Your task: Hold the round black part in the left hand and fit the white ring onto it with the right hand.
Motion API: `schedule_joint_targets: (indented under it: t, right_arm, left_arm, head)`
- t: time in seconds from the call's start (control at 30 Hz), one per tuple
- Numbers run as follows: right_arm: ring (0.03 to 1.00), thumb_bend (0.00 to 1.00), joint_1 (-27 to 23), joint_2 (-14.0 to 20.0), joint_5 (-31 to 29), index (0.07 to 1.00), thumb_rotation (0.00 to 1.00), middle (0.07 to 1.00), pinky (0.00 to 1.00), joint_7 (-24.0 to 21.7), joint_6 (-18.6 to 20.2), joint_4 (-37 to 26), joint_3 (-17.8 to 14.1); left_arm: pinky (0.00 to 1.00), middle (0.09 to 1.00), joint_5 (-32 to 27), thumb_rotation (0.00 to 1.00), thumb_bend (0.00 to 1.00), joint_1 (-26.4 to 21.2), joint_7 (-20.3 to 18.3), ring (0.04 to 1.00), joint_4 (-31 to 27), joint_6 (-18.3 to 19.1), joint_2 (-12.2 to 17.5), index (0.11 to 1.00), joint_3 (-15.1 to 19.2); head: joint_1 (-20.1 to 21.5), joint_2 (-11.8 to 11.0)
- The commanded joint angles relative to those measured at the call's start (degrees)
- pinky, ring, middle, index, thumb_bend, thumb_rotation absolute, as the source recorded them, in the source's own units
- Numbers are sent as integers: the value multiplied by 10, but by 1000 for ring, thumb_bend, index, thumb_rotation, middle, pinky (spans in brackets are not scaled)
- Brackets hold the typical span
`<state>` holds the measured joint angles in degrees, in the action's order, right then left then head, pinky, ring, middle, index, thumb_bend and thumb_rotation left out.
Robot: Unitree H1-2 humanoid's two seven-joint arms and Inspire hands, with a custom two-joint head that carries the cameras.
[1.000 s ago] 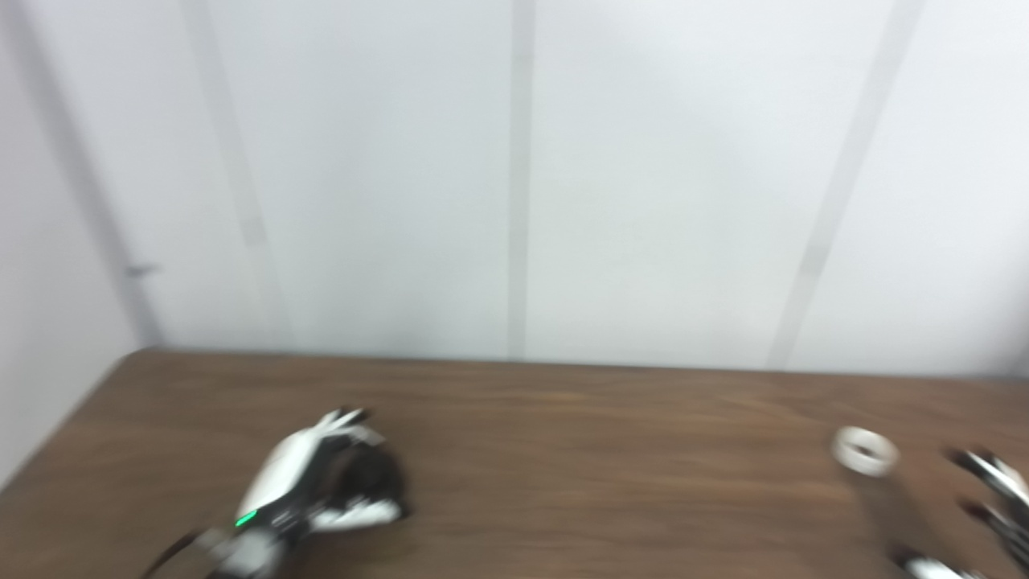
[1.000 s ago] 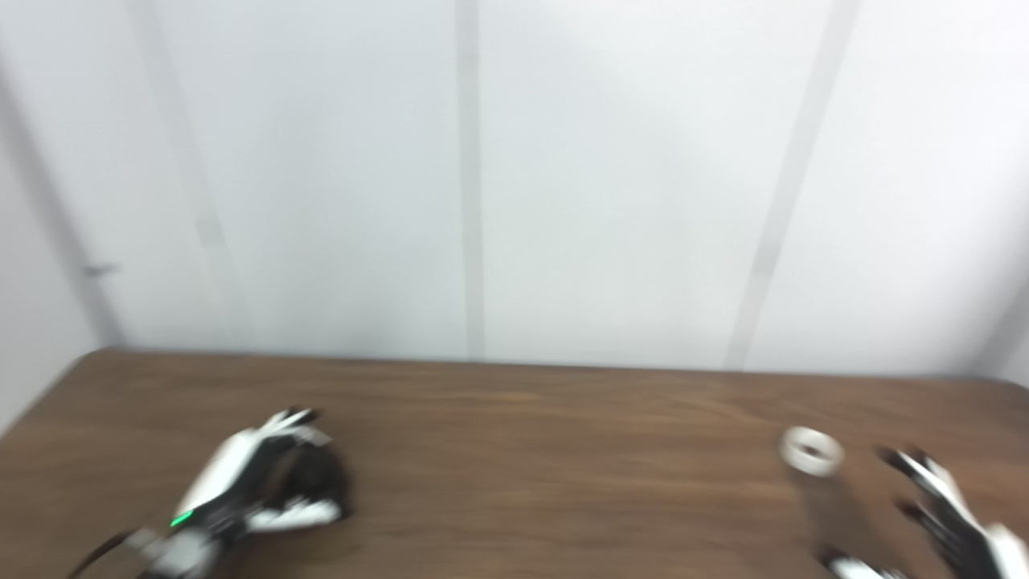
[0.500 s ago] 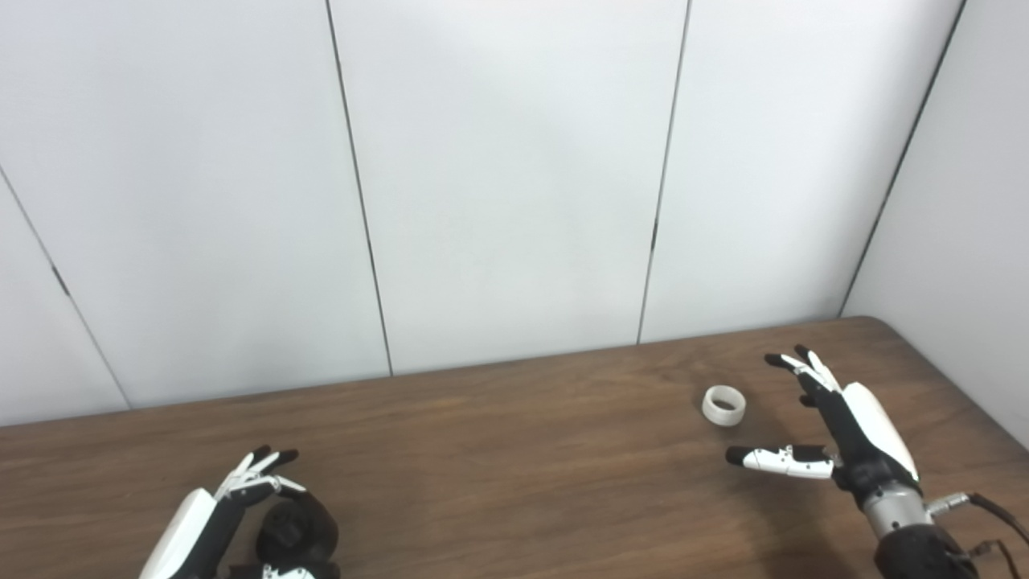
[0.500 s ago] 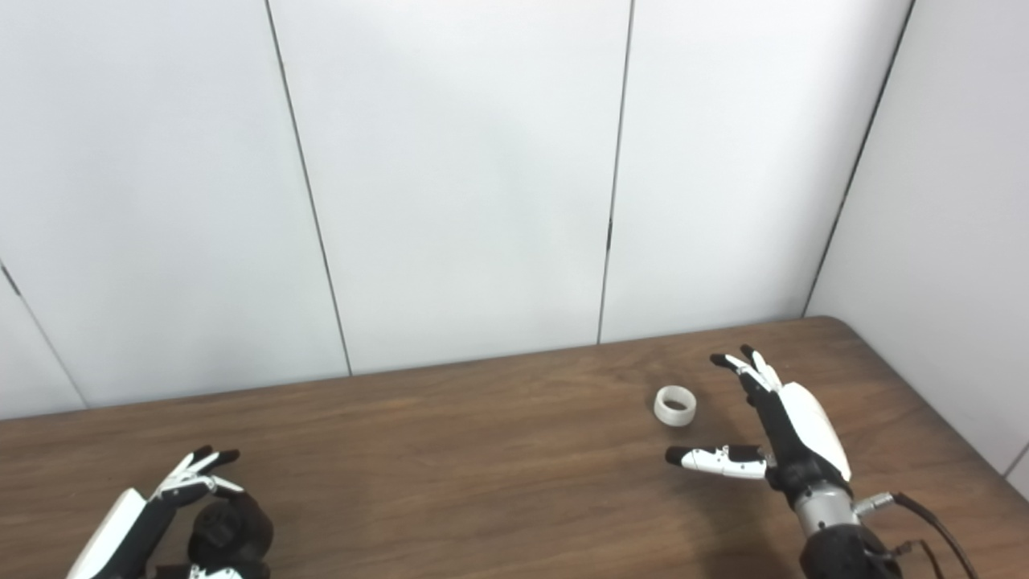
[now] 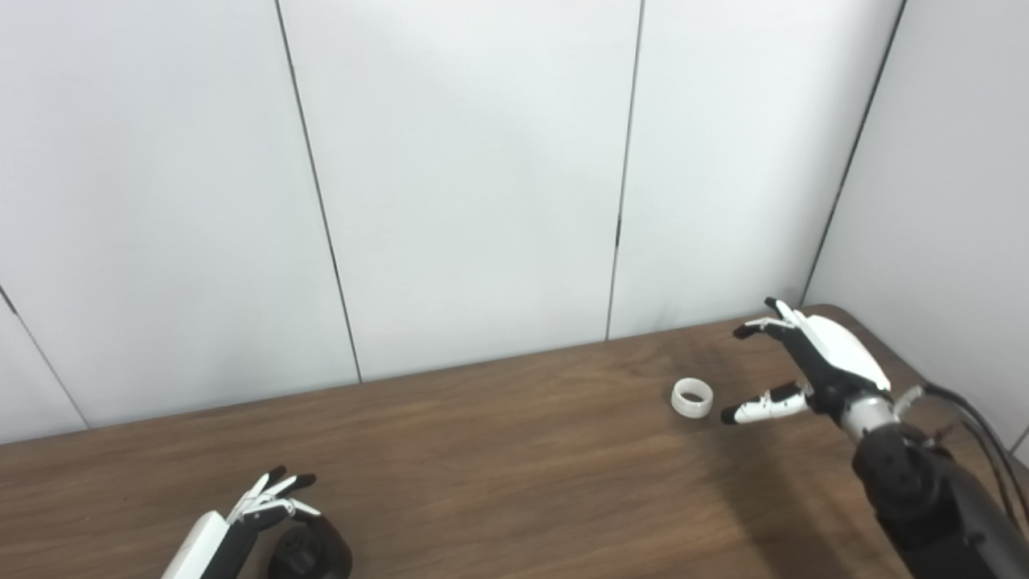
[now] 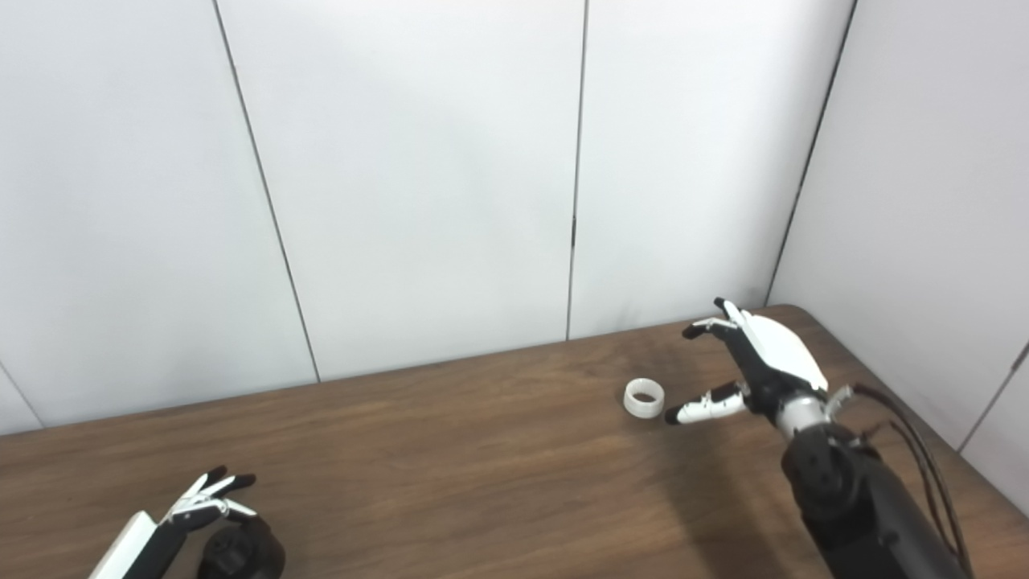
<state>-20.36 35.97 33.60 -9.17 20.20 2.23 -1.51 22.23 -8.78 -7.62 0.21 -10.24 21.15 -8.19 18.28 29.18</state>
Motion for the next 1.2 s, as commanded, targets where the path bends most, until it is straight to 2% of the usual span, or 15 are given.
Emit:
schedule_joint_targets:
  t: [0.0,0.17,0.27,0.43,0.6,0.77,1.17]
  right_arm:
    - [1000,964,-35,22,4,755,241,1000,893,-6,0,2,5]
    - [1000,945,-64,35,21,756,253,1000,918,-32,3,42,45]
    - [1000,930,-88,48,36,753,236,1000,939,-64,0,62,83]
    - [1000,965,-139,64,59,746,231,1000,960,-120,2,97,136]
    - [1000,995,-163,61,68,740,234,1000,968,-132,-8,124,159]
    - [1000,996,-172,53,76,736,252,1000,948,-125,-18,146,177]
    - [1000,977,-174,43,71,722,234,1000,935,-124,-17,162,183]
  left_arm:
    - [1000,896,3,35,509,-14,5,1000,-24,-11,6,481,6]
    - [1000,897,2,35,509,-12,3,1000,-22,-16,8,481,9]
    - [1000,899,1,34,509,-11,1,1000,-25,-15,9,482,10]
    - [1000,898,1,34,509,-9,1,1000,-27,-15,6,482,11]
    - [1000,899,2,34,509,-8,1,1000,-30,-13,4,481,10]
    - [1000,898,-1,34,509,-4,2,1000,-35,-14,3,481,12]
    - [1000,901,-2,35,510,2,-4,1000,-45,-10,4,481,11]
  head:
    - [0,1]
    - [-4,6]
    - [-4,8]
    - [-7,11]
    - [-11,12]
    - [-16,14]
    - [-19,17]
